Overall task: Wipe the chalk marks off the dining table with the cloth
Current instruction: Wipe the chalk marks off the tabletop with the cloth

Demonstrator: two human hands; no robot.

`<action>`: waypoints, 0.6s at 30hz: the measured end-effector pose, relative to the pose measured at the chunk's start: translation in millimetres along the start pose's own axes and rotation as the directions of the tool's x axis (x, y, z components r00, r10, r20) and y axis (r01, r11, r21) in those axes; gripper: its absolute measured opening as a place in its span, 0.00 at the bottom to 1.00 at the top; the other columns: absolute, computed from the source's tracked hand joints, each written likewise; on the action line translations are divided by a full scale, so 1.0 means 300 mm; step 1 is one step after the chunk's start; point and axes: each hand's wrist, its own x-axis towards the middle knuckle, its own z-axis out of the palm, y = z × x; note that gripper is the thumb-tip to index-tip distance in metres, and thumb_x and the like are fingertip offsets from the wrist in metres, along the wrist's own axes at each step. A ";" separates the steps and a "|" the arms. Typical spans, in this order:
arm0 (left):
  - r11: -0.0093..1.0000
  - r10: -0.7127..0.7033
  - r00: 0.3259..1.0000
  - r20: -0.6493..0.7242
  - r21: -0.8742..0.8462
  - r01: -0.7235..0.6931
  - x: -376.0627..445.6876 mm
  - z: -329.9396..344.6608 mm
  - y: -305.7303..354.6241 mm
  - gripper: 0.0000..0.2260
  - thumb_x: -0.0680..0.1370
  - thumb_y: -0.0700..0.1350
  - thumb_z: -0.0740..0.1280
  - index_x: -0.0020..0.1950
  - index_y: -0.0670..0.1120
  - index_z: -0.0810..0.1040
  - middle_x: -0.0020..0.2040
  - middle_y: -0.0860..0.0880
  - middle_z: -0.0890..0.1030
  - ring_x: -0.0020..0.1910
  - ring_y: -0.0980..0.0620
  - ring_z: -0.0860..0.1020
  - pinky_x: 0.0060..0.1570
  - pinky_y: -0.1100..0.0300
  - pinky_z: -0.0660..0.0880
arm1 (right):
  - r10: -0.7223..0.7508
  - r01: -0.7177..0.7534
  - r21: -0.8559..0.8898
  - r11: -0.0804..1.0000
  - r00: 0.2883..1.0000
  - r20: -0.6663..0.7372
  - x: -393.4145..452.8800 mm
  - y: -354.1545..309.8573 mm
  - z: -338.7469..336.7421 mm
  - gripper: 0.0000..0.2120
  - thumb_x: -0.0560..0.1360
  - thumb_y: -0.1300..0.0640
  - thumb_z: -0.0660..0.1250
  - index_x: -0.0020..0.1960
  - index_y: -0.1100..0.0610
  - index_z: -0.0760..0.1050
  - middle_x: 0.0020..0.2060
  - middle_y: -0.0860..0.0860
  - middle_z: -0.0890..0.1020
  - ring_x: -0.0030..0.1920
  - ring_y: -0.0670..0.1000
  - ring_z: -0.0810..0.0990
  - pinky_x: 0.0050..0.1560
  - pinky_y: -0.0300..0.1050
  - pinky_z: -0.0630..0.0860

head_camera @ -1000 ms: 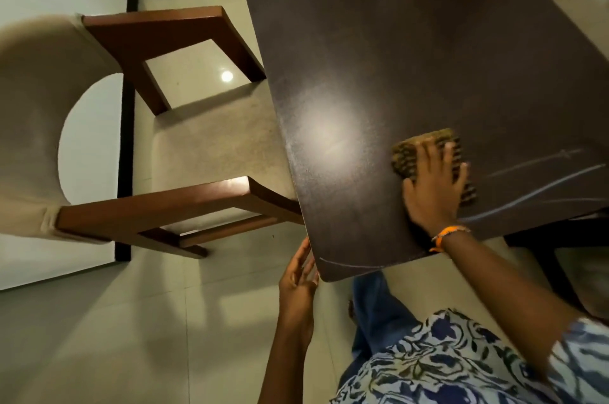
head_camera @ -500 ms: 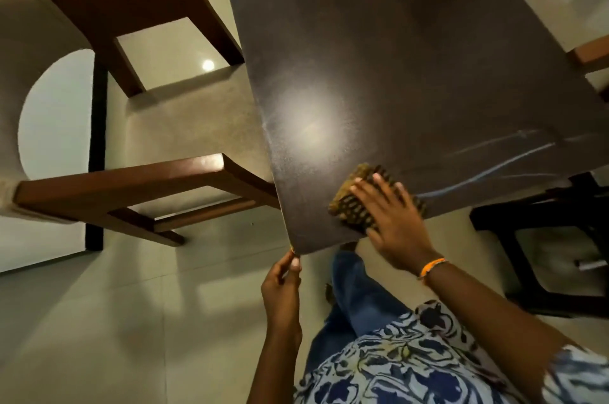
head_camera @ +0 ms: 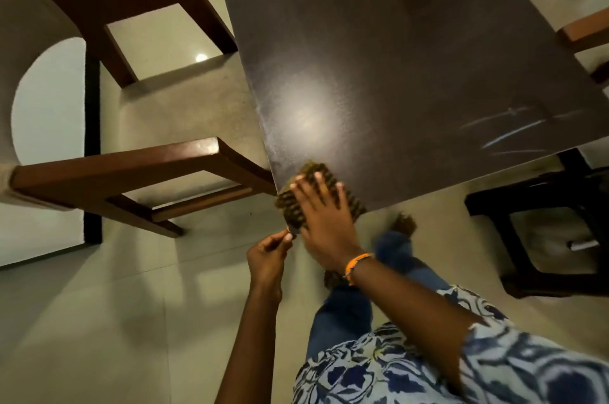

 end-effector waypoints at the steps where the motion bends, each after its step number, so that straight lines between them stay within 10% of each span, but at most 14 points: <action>1: 1.000 -0.003 1.000 0.003 0.012 0.003 -0.001 0.000 -0.001 0.07 0.75 0.33 0.65 0.49 0.40 0.80 0.40 0.47 0.80 0.39 0.53 0.76 0.39 0.64 0.73 | -0.084 0.084 -0.005 0.996 0.996 0.035 0.002 -0.053 0.025 0.33 0.75 0.52 0.57 0.77 0.53 0.49 0.78 0.51 0.51 0.77 0.56 0.43 0.72 0.60 0.35; 7: 0.992 0.019 0.993 0.118 0.121 -0.033 -0.052 -0.030 -0.014 0.16 0.76 0.33 0.62 0.61 0.46 0.76 0.54 0.51 0.79 0.54 0.52 0.77 0.55 0.59 0.72 | -0.247 0.248 -0.040 0.968 0.968 0.034 0.003 0.042 0.000 0.31 0.75 0.52 0.57 0.76 0.51 0.53 0.77 0.49 0.56 0.77 0.54 0.48 0.74 0.58 0.41; 18: 0.987 0.013 1.000 0.024 0.162 -0.017 -0.065 0.011 0.018 0.16 0.76 0.30 0.61 0.61 0.42 0.77 0.56 0.48 0.80 0.53 0.53 0.77 0.56 0.60 0.72 | 0.381 -0.384 0.037 0.923 0.892 -0.243 -0.081 0.569 -0.256 0.32 0.70 0.55 0.56 0.74 0.52 0.59 0.76 0.51 0.60 0.76 0.56 0.53 0.73 0.61 0.48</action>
